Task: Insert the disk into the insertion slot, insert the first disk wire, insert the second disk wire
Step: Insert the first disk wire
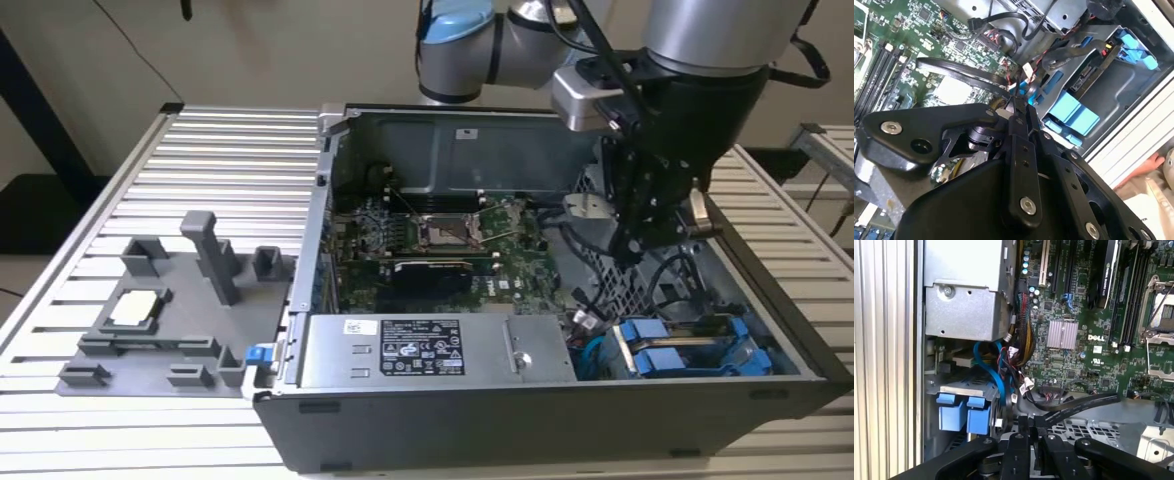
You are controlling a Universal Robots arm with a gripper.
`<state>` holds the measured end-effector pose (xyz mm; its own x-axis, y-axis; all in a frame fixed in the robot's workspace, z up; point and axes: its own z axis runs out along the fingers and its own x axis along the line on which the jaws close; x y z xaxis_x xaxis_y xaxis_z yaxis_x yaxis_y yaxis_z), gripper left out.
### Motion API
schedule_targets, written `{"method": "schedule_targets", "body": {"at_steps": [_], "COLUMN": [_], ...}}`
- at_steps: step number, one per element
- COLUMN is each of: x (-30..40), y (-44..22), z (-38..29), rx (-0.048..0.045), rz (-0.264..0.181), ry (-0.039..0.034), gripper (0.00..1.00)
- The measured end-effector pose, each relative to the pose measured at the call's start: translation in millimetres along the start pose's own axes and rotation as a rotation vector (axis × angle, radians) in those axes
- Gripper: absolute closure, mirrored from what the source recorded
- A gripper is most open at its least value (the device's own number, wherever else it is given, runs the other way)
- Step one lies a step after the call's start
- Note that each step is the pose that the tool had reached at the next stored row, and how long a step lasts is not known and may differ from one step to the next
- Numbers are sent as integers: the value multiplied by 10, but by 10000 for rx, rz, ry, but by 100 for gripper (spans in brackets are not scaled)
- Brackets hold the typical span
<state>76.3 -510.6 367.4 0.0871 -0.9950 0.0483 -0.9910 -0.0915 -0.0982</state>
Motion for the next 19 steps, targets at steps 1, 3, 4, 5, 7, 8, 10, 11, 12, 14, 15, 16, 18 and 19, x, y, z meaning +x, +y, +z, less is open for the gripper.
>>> {"method": "schedule_targets", "body": {"at_steps": [1,3,4,5,7,8,10,11,12,14,15,16,18,19], "x": [19,58,77,96,134,153,192,211,231,269,290,307,346,364], "y": [-14,-44,-58,-74,-106,-122,-154,-169,-185,-217,-236,-253,-288,-305], "z": [2,7,10,12,17,20,25,27,29,35,37,40,45,48], "rx": [-37,-117,-153,-192,-265,-300,-372,-409,-446,-517,-557,-591,-662,-695], "rz": [-1,-5,-6,-8,-10,-11,-14,-16,-17,-19,-21,-21,-24,-25], "ry": [-4,-11,-16,-18,-28,-32,-43,-45,-51,-61,-67,-71,-82,-87], "gripper": [84,84,84,84,84,84,84,84,84,84,84,84,84,84]}}
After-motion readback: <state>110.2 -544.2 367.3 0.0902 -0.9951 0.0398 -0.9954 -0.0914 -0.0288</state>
